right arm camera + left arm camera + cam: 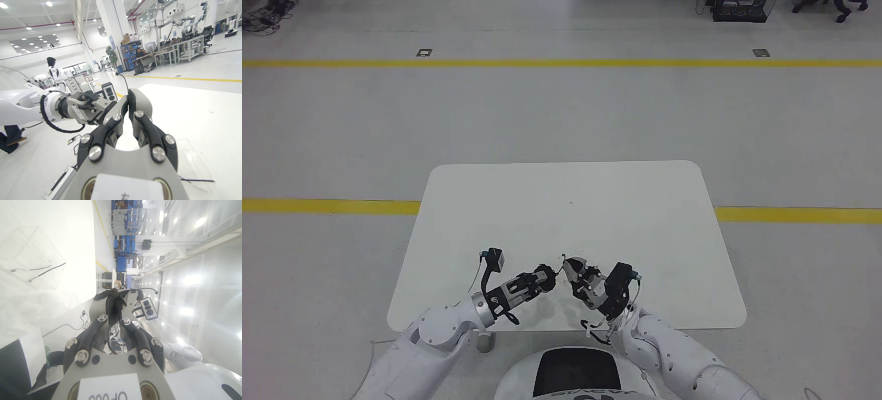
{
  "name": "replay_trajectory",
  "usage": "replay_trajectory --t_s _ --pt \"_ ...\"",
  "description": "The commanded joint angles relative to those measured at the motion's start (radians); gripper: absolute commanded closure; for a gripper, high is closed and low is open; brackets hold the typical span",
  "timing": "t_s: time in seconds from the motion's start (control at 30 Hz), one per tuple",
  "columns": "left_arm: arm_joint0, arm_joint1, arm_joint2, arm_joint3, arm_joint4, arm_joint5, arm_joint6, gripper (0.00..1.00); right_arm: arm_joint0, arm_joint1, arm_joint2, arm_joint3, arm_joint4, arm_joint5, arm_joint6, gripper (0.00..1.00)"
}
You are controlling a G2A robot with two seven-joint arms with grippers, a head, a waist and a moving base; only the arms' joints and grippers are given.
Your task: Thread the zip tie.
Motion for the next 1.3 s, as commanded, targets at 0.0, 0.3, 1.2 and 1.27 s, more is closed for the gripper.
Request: replay_trajectory --t_s 0.0,0.3,1.2,1.27 --pt "0.0 0.0 0.0 0.0 0.0 0.0 0.0 1.0 0.0 0.001 -0.006 -0.003 0.005 0.0 0.007 1.0" --pt "0.0 0.0 0.0 0.0 0.0 0.0 0.0 1.0 0.017 0.001 -0.036 0.008 0.033 0.0 0.014 1.0" --pt "0.0 0.0 0.0 0.0 0.0 0.0 0.0 1.0 -0.001 0.068 -0.069 -0.04 0.104 0.0 -0.032 0.0" --pt "0.0 0.0 0.0 0.0 0.0 0.0 0.0 1.0 -0.001 0.068 -0.069 -0.04 0.104 0.0 -0.032 0.0"
